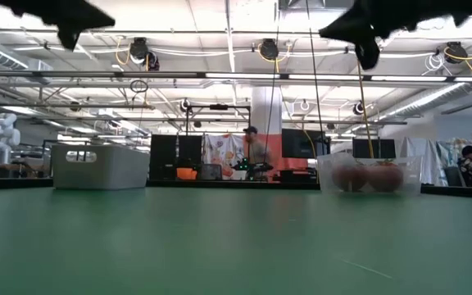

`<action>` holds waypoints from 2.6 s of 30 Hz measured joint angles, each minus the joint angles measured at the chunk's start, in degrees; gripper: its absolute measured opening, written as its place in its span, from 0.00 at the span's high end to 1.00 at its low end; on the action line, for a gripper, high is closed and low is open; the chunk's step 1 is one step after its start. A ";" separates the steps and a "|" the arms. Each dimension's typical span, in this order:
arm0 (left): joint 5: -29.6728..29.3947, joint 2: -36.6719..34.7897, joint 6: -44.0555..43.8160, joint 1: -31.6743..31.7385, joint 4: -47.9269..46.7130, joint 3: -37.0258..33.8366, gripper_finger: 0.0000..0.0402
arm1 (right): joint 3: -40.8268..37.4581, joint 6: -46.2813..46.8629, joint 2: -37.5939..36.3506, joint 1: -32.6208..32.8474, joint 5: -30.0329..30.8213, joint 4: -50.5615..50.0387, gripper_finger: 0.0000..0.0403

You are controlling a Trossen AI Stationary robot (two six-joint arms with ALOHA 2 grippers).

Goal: Sort produce into baskets
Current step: Return to Home Position

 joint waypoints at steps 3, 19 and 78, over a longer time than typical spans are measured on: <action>-1.75 -3.49 -2.28 0.00 1.66 -4.39 0.96 | -5.73 1.48 -3.18 0.00 0.00 3.85 1.00; -2.80 -16.26 -13.22 0.00 4.32 -18.99 0.96 | -27.70 4.87 -12.37 -0.02 -3.57 27.70 1.00; 12.47 -17.91 -5.15 0.00 25.15 -32.07 0.96 | -34.62 -9.46 -34.25 -0.13 0.08 -0.80 1.00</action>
